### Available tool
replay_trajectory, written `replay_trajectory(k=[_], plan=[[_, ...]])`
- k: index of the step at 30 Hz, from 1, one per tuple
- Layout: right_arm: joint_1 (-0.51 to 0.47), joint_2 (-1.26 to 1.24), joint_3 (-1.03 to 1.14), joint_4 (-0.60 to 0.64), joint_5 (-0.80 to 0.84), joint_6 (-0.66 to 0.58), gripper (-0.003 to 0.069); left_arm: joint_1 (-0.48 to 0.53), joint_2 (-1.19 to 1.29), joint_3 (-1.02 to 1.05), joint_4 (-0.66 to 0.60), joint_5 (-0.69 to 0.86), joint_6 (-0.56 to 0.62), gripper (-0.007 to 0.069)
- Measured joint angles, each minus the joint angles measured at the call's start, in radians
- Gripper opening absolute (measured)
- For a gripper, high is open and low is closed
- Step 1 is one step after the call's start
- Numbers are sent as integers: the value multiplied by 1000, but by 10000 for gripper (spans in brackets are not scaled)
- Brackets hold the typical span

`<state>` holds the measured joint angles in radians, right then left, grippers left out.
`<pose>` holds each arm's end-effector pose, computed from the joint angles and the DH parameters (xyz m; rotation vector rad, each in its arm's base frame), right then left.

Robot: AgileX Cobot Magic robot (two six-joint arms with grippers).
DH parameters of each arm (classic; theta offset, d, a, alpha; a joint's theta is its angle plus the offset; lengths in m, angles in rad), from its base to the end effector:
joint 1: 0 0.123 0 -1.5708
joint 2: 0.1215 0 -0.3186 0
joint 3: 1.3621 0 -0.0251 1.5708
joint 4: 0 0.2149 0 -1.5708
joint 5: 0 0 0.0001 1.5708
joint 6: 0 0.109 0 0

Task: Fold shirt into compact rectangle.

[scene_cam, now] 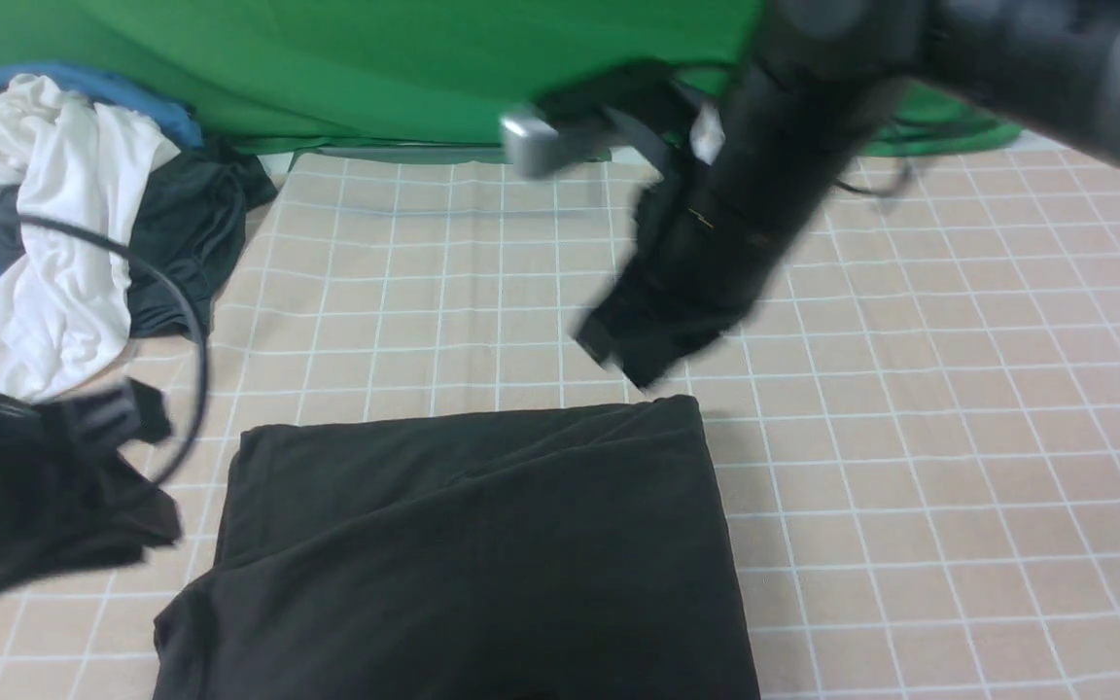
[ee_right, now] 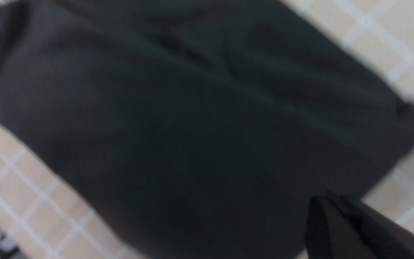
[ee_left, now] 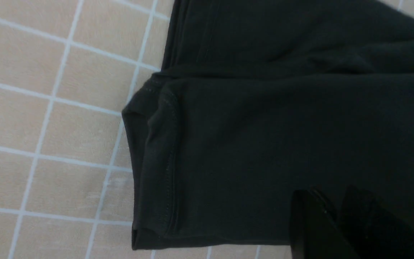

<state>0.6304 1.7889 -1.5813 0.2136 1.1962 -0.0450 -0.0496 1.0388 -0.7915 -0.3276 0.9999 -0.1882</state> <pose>0.2701 0.2237 0.3193 -0.8979 2.7913 0.4021 0.1316 -0.0361 0.3105 -0.3530 2.7088 -0.4943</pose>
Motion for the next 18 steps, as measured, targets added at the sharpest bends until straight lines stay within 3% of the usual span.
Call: replay_trajectory(k=[3,8,13,18], plan=[[18,-56,170,100,-80,-39,28,-84,87,82,-25,-108,10,23],[121,-20,332,159,-208,-103,28,-210,251,124,-42,-204,6,1],[149,46,439,99,-239,-88,28,-228,337,191,52,-270,-64,0],[116,44,504,67,-267,-45,28,-207,340,231,85,-318,-101,0]])
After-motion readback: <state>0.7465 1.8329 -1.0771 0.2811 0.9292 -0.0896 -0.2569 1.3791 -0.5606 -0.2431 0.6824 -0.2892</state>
